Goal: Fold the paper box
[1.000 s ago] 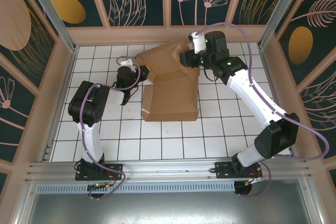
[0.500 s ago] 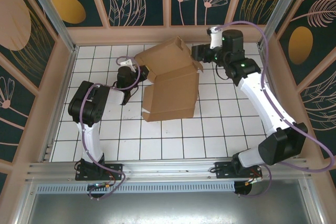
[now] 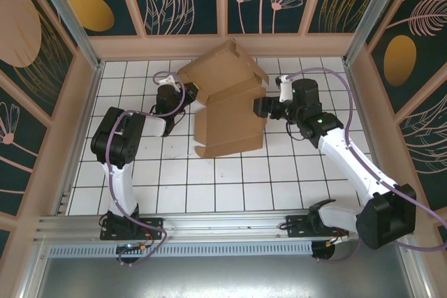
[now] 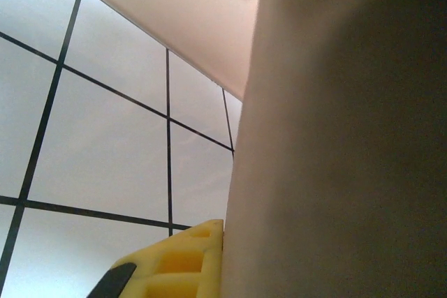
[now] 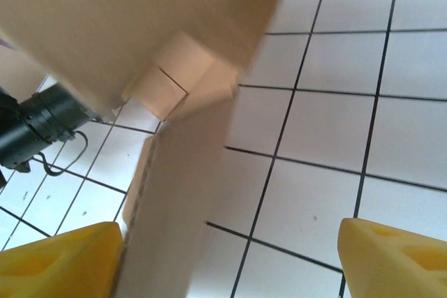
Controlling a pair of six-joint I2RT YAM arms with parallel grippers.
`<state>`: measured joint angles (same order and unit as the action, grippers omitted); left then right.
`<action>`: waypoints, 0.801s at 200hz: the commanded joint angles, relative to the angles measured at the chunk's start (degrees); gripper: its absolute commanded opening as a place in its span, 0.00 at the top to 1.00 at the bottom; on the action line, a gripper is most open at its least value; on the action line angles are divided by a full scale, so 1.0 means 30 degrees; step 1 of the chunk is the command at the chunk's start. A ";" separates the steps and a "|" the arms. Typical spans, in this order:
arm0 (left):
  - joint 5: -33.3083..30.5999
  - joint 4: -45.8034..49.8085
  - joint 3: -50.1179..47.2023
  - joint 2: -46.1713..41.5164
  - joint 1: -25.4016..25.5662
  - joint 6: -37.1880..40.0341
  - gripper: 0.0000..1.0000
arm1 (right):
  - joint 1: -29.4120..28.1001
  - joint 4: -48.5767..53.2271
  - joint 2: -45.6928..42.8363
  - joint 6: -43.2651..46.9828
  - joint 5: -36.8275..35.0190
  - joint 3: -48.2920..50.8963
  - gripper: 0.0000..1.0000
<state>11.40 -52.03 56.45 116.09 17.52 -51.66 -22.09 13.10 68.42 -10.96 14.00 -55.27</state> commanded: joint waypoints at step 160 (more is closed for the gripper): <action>0.4133 -0.1636 0.1150 0.0030 -0.0030 -0.1793 1.00 | 0.4962 -0.8027 -0.3721 -0.0624 0.8889 0.5395 0.84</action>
<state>21.04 -53.76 57.87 116.09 17.67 -55.64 -8.43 -0.43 59.09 -10.44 27.90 -42.39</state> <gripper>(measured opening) 0.064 0.216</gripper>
